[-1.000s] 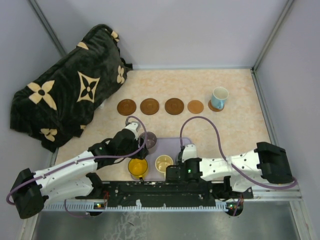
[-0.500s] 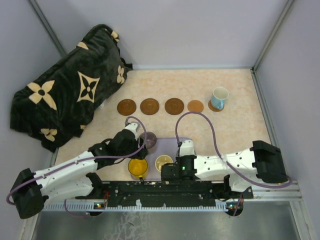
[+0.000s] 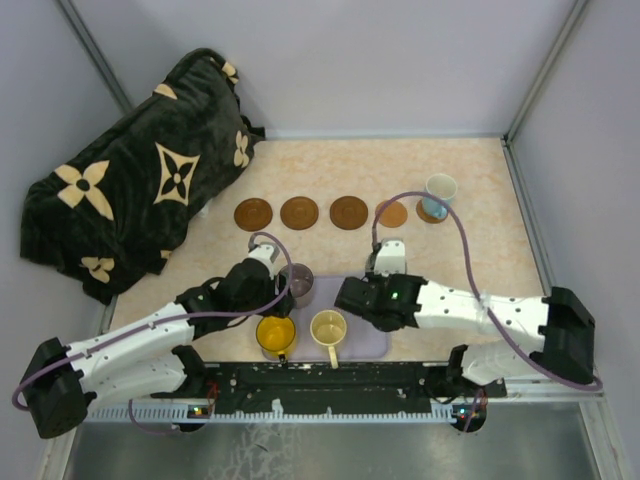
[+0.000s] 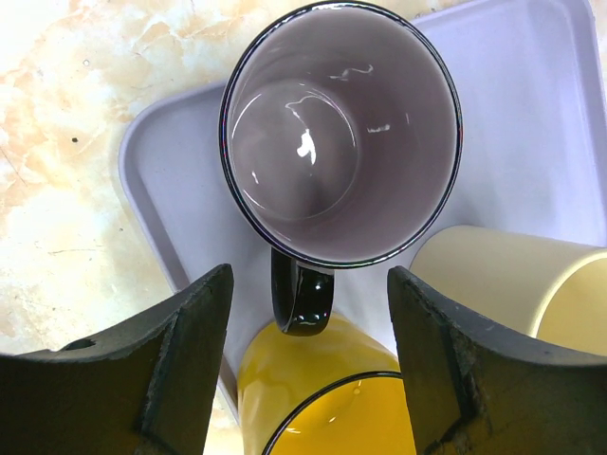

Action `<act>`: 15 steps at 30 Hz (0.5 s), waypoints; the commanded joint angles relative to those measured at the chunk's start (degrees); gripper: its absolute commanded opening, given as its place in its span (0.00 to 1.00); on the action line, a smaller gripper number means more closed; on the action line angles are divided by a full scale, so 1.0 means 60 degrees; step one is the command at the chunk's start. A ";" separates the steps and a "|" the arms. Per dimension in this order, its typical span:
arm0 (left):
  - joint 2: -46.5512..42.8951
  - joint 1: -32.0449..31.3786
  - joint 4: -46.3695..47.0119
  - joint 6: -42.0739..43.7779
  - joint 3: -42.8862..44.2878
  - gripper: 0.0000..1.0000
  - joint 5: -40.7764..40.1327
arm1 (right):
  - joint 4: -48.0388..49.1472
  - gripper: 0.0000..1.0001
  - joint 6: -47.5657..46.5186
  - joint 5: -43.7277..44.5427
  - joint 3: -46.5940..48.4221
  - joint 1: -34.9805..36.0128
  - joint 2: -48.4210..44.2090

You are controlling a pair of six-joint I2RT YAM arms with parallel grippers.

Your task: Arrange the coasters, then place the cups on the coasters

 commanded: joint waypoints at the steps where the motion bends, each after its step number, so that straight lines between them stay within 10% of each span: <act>1: 0.0145 -0.0042 0.0195 0.0188 0.0303 0.73 -0.0197 | 0.3088 0.00 -0.3501 0.1557 -0.0174 -0.1486 -0.1130; 15: 0.0606 -0.0042 0.0828 0.0457 0.0377 0.74 -0.0968 | 1.0501 0.00 -0.9181 -0.1052 -0.0676 -0.5862 0.0215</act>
